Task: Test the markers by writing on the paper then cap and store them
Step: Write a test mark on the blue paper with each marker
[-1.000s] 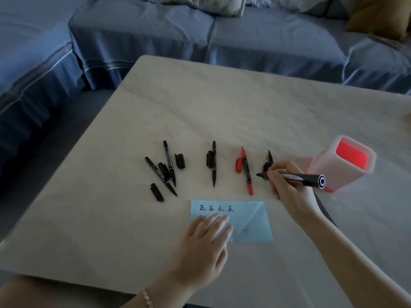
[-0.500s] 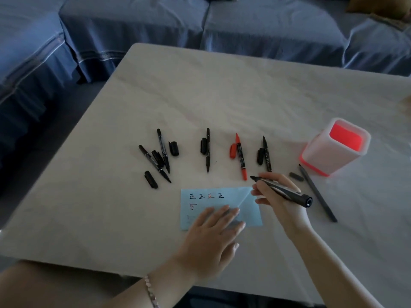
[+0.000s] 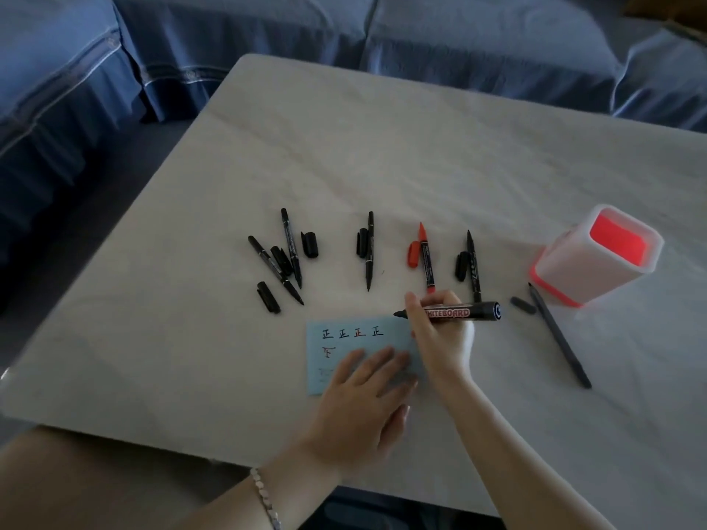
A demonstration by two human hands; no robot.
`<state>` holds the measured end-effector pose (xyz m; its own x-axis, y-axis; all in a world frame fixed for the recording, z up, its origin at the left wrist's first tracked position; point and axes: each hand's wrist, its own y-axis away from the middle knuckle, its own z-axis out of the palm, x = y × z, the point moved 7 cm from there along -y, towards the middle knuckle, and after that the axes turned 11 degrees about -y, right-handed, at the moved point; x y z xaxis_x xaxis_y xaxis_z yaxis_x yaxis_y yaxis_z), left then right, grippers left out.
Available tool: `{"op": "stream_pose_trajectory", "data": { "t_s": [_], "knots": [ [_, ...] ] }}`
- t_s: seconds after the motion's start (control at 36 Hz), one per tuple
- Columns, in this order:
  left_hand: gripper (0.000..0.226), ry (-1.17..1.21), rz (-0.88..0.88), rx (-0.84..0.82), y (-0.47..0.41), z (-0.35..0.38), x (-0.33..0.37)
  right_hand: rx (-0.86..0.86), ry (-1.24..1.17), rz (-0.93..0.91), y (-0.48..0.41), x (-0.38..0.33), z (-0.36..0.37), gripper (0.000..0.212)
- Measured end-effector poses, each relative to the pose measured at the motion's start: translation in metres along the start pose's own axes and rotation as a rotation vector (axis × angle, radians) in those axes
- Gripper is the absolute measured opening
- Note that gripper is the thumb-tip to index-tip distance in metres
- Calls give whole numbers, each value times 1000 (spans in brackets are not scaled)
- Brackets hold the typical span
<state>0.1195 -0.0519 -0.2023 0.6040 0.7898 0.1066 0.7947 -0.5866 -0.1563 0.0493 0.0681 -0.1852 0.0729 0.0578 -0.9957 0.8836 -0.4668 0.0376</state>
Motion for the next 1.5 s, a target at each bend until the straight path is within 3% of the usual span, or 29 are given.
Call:
{"op": "stream_pose_trajectory", "data": {
  "t_s": [0.19,0.56,1.5],
  "knots": [
    [35,102,-28,71,2,-1,-2,23,55,-94,1,4,1,41],
    [34,70,-43,72,2,-4,-3,-44,143,-141,1,3,6,40],
    [34,64,-34,41,1,-5,-2,-27,131,-182,2,2,3,44]
  ]
}}
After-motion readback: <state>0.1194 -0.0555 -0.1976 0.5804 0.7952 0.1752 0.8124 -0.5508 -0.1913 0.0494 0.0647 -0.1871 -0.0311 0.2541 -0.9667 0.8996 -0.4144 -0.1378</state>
